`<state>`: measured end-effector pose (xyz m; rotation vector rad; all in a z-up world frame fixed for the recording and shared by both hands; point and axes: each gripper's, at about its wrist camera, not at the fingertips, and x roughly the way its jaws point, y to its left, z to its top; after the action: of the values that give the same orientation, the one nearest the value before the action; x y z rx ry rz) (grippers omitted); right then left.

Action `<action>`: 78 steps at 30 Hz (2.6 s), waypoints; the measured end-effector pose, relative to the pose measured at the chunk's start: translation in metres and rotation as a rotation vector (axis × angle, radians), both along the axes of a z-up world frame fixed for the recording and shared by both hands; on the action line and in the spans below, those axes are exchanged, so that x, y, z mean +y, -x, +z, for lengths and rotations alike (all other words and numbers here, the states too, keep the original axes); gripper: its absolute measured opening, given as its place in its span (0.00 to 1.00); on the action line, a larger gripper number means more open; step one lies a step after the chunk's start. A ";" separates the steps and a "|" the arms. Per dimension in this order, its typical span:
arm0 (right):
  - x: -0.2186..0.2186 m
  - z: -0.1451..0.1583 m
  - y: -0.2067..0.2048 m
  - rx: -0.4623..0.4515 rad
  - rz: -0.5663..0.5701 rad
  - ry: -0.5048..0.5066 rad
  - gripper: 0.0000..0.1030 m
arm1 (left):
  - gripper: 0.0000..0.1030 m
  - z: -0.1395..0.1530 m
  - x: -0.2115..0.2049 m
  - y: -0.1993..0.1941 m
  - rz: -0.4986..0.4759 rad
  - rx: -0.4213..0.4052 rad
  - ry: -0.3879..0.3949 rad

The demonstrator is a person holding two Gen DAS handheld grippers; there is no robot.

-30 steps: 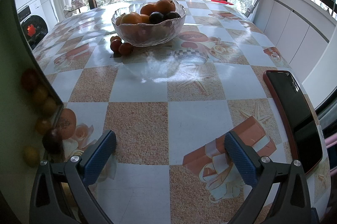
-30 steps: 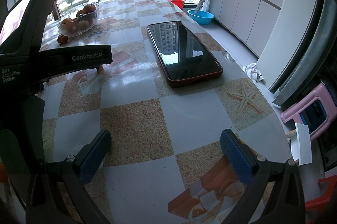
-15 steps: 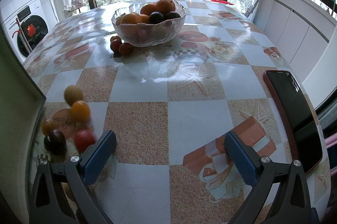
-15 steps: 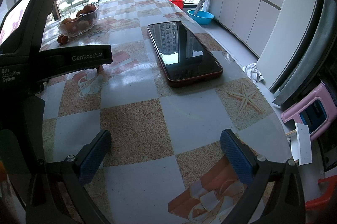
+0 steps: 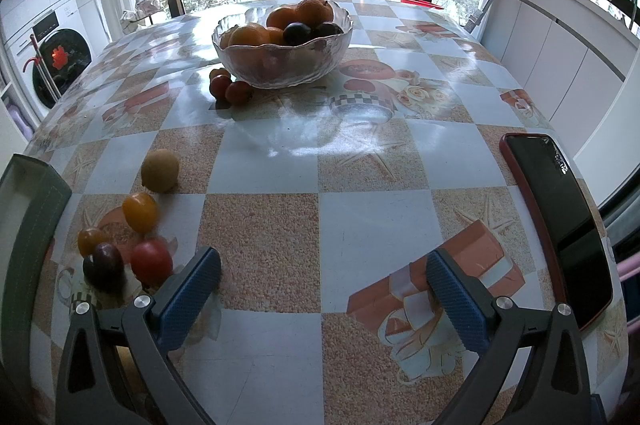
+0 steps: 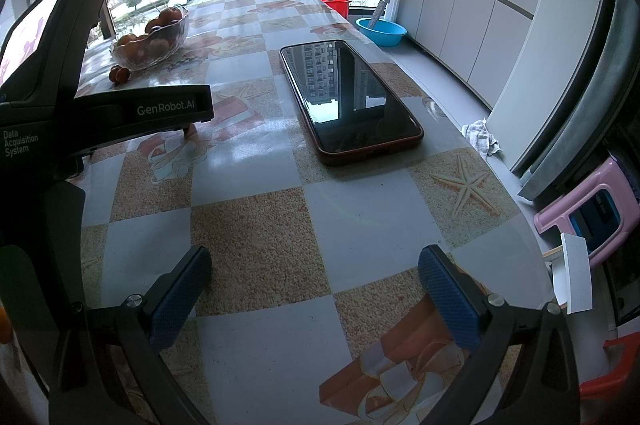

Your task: Organize fruits

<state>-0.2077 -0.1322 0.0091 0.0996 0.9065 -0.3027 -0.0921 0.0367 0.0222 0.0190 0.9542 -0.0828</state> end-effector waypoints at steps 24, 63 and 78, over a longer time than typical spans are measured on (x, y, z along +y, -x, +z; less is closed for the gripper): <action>0.001 0.000 0.000 -0.003 -0.002 0.004 1.00 | 1.00 -0.002 0.002 -0.005 0.000 0.000 0.001; 0.098 0.026 -0.054 0.023 0.416 -0.164 1.00 | 1.00 0.021 0.189 0.172 -0.063 0.040 -0.014; 0.119 0.021 -0.073 0.031 0.486 -0.361 0.36 | 0.92 0.033 0.171 0.133 -0.086 -0.034 -0.028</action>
<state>-0.1342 -0.0134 0.0305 0.2030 0.9782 0.3147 -0.2255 0.2078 0.0556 0.0865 0.9204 -0.1480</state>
